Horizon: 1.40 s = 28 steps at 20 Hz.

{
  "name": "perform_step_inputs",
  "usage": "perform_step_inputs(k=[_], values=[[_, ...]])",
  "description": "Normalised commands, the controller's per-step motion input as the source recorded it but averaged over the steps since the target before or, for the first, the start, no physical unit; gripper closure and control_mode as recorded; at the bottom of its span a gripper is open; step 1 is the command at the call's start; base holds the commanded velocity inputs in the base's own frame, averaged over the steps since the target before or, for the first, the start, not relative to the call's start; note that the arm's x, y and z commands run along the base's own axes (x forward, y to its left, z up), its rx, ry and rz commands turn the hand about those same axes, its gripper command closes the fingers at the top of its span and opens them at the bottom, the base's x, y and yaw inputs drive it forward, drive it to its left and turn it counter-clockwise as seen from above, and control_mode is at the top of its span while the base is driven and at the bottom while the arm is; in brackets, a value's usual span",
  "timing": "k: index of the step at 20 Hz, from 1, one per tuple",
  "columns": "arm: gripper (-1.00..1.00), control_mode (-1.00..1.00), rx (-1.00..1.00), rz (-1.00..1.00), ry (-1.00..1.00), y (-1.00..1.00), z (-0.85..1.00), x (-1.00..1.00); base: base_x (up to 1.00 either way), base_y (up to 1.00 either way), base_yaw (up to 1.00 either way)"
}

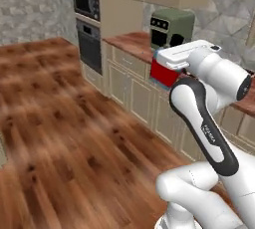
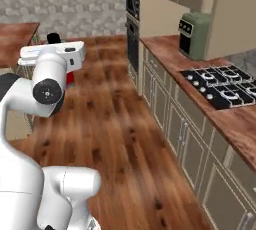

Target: Open the cabinet directly in front. Then move the liquor and the mug to the dining counter with the candle on it.

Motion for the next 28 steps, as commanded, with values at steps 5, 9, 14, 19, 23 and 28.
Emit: perform_step_inputs(k=[5, 9, 14, 19, 23, 28], values=[[1.00, 1.00, 0.00, 0.00, 0.00, 0.00, 0.00, 0.00, 0.00, 0.11, 0.98], [1.00, 1.00, 0.00, 0.00, 0.00, 0.00, 0.00, 0.00, 0.04, 0.18, 0.78], [1.00, 1.00, 0.00, 0.00, 0.00, 0.00, 0.00, 0.00, 0.22, 0.08, 0.82], [1.00, 1.00, 0.00, 0.00, 0.00, 0.00, 0.00, 0.00, 0.12, 0.01, 0.93], [1.00, 1.00, 0.00, 0.00, 0.00, 0.00, 0.00, 0.00, 0.29, -0.46, 0.28], [1.00, 1.00, 0.00, 0.00, 0.00, 0.00, 0.00, 0.00, 0.95, -1.00, 0.16]])
